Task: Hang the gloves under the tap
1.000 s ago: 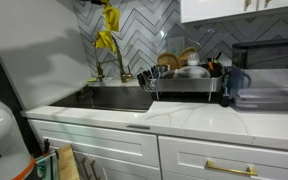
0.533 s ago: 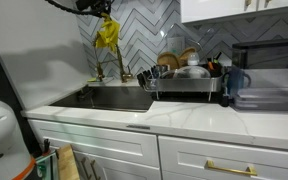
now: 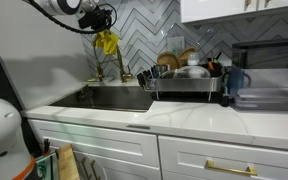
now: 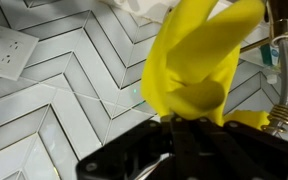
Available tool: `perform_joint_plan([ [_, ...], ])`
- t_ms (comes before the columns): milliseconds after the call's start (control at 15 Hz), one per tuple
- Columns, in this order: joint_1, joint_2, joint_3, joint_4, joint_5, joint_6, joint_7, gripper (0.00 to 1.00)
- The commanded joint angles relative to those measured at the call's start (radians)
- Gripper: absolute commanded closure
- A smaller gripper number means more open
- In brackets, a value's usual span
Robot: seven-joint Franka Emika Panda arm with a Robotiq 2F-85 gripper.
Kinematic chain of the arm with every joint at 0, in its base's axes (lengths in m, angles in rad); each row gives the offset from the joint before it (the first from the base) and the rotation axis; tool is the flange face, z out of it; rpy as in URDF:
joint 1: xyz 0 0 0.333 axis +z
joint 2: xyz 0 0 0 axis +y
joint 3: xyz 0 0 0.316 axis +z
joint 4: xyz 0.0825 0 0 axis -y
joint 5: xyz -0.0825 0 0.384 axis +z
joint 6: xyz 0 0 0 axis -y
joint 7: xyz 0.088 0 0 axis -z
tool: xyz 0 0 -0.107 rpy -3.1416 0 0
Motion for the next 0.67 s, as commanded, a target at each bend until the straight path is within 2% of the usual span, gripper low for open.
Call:
perform_joint_plan([
  [0, 0.080, 0.011, -0.032, -0.059, 0.080, 0.075, -0.043, 0.99],
  [67, 0.097, 0.024, -0.039, -0.063, 0.094, 0.094, -0.054, 0.99],
  [133, 0.054, 0.016, -0.015, -0.038, 0.045, 0.053, -0.009, 0.96],
  [467, 0.080, 0.034, -0.028, -0.048, 0.059, 0.079, -0.016, 0.96],
  [533, 0.080, 0.034, -0.028, -0.048, 0.060, 0.079, -0.016, 0.99],
  [600, 0.102, 0.041, -0.038, -0.050, 0.090, 0.095, -0.025, 0.99],
])
